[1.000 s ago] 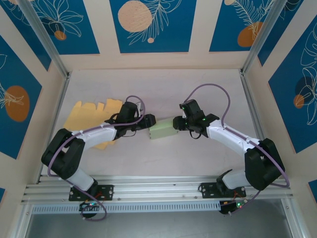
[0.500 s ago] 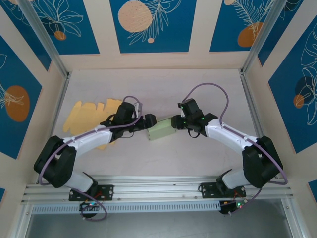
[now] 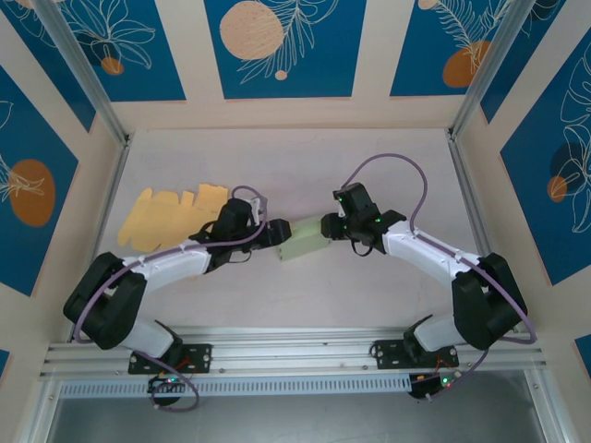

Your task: Fold the paper box

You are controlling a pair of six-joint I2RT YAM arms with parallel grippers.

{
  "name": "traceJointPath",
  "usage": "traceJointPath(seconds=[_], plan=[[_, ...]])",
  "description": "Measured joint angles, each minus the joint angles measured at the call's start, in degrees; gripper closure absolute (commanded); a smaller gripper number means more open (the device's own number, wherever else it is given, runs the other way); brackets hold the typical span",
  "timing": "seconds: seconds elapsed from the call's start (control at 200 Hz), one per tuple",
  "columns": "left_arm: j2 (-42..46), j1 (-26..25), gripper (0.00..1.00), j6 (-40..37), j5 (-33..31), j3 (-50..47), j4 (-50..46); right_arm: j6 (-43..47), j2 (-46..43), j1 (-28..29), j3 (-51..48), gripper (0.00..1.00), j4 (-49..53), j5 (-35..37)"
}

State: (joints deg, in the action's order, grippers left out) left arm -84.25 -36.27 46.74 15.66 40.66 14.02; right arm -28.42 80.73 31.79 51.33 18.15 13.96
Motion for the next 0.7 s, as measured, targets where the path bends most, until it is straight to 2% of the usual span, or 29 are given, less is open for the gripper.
traceJointPath(seconds=[0.2, 0.34, 0.47, 0.7], plan=[[-1.29, -0.72, 0.4, 1.4, -1.95, -3.45, 8.72, -0.72, -2.69, -0.09, 0.04, 0.48, 3.87, -1.36], [-3.74, -1.88, 0.4, 2.27, -2.93, -6.1, 4.9, -1.03, -6.4, 0.13, 0.04, 0.43, 7.72, -3.91], [-4.66, -2.73, 0.4, 2.54, -3.96, -7.23, 2.43, -2.08, -9.64, 0.07, 0.02, 0.43, 8.5, -4.59], [-3.89, -3.02, 0.31, 1.99, -5.29, -6.99, 1.25, -4.24, -10.4, -0.31, -2.23, 0.43, 9.6, -4.55]])
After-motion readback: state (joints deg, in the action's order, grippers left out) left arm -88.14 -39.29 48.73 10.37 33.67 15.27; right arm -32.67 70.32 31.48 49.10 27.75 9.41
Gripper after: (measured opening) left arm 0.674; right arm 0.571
